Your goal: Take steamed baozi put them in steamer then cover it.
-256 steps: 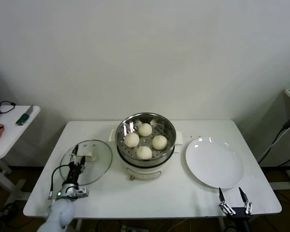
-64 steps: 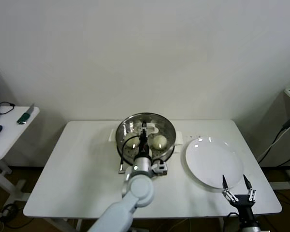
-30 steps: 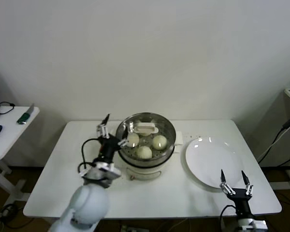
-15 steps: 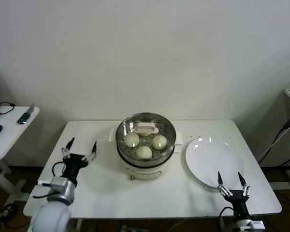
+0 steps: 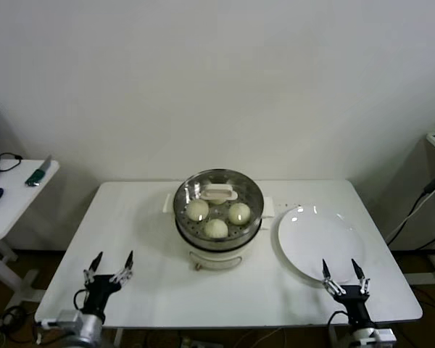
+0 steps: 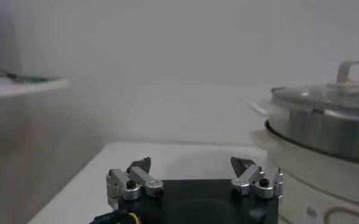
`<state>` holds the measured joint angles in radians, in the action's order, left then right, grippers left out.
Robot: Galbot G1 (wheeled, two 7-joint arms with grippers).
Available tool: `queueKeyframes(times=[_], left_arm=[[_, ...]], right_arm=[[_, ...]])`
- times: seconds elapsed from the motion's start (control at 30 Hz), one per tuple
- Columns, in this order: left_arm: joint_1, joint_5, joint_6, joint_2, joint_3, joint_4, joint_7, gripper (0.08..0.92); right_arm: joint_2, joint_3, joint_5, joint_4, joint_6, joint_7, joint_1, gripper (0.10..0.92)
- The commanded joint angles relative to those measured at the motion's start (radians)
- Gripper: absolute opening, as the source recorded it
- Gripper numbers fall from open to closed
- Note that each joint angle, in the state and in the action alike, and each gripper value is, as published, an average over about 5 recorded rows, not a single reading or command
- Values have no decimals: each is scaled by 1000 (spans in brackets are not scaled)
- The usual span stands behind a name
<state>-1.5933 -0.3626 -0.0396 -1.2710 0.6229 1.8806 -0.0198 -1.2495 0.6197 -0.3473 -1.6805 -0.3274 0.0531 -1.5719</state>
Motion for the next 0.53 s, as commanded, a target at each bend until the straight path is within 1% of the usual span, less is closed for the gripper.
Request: queueKeyframes(times=[0.03, 0.53], left_arm=[[-78, -53, -106, -45, -5, -42, 22, 823], [-102, -5, -120, -63, -20, -9, 29, 823]], right_arm=[[5, -5, -21, 1, 14, 18, 7, 823], [-5, -12, -18, 3, 15, 26, 6, 823]])
